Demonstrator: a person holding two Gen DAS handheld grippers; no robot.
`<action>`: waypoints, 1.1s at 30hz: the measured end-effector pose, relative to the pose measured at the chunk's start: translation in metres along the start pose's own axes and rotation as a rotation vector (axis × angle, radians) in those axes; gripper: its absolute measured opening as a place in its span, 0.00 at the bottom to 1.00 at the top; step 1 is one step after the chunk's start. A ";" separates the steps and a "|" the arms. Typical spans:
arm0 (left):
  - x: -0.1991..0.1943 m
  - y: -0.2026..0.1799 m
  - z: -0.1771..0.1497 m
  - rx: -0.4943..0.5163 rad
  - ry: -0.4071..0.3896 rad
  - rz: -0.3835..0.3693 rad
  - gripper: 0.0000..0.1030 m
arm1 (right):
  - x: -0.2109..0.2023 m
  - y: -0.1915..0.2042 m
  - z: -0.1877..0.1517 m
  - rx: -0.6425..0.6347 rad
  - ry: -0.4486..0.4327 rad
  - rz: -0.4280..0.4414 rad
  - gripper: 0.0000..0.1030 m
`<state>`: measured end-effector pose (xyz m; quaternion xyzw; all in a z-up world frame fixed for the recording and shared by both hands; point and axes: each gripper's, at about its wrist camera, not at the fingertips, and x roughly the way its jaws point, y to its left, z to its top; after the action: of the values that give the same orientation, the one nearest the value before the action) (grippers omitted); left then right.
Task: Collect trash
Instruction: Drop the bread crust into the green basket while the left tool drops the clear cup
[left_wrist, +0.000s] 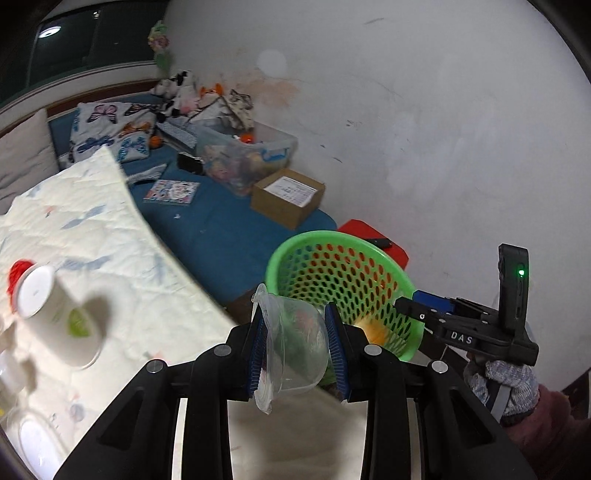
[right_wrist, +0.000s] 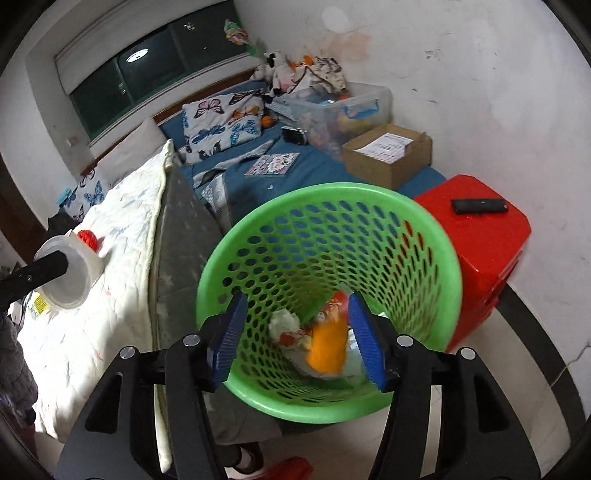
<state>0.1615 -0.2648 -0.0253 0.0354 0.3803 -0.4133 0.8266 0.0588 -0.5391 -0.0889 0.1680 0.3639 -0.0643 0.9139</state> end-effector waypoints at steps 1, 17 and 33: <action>0.005 -0.004 0.003 0.007 0.006 -0.006 0.30 | -0.002 -0.003 -0.001 0.006 -0.003 0.001 0.56; 0.076 -0.046 0.023 0.056 0.095 -0.077 0.30 | -0.029 -0.034 -0.010 0.075 -0.041 -0.005 0.65; 0.068 -0.047 0.015 0.033 0.074 -0.086 0.46 | -0.036 -0.037 -0.013 0.095 -0.046 -0.001 0.66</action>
<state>0.1626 -0.3456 -0.0469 0.0478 0.4050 -0.4530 0.7928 0.0152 -0.5688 -0.0828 0.2097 0.3396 -0.0856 0.9129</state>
